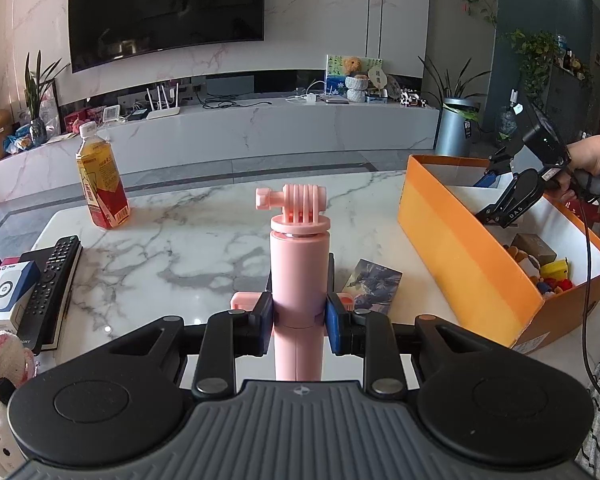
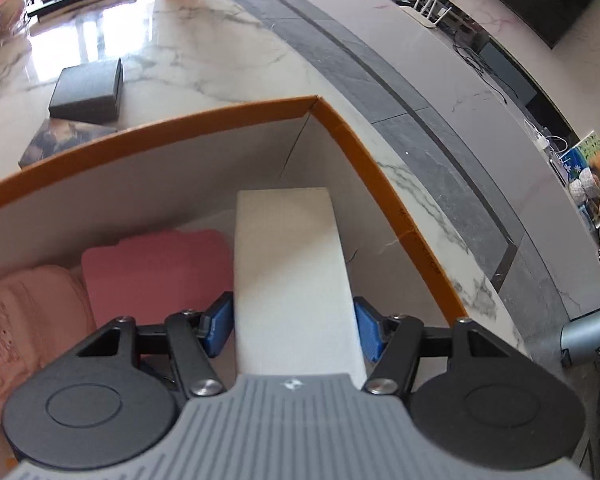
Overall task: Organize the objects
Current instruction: 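Lower the white case into the shoebox and open the right tool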
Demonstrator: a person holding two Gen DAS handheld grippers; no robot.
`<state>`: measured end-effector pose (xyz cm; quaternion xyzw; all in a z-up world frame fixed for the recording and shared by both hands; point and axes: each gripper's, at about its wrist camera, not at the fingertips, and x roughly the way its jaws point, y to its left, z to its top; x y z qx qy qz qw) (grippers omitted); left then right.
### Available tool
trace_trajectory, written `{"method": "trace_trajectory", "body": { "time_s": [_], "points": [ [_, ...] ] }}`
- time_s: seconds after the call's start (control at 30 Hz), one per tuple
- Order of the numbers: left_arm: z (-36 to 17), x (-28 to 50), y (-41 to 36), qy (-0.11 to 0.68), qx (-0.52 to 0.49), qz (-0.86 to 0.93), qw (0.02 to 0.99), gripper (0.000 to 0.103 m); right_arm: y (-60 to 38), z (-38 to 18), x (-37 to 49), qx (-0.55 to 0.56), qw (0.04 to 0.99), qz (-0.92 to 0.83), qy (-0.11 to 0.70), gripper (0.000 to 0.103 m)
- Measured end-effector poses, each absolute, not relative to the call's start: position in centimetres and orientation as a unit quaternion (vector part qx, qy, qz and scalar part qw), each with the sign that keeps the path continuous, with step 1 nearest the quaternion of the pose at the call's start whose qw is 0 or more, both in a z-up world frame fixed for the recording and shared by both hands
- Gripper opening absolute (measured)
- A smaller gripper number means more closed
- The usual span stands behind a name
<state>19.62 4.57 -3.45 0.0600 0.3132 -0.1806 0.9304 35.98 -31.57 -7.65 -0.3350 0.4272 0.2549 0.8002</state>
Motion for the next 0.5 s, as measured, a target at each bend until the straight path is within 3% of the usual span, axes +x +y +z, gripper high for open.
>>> {"method": "trace_trajectory", "body": {
  "time_s": [0.23,0.3,0.5],
  "points": [
    [-3.8,19.4,3.6,0.318,0.075,-0.186,0.927,0.031,-31.6,-9.3,36.7,-0.371,0.781,0.238,0.442,0.064],
    [-3.8,19.2,3.4,0.318,0.078,-0.188,0.926,0.031,-31.6,-9.4,36.7,-0.383,0.786,0.218,0.435,0.077],
    [-3.2,19.0,3.3,0.308,0.073,-0.188,0.93,0.031,-31.9,-6.7,35.2,-0.379,0.827,0.183,0.373,0.083]
  ]
}}
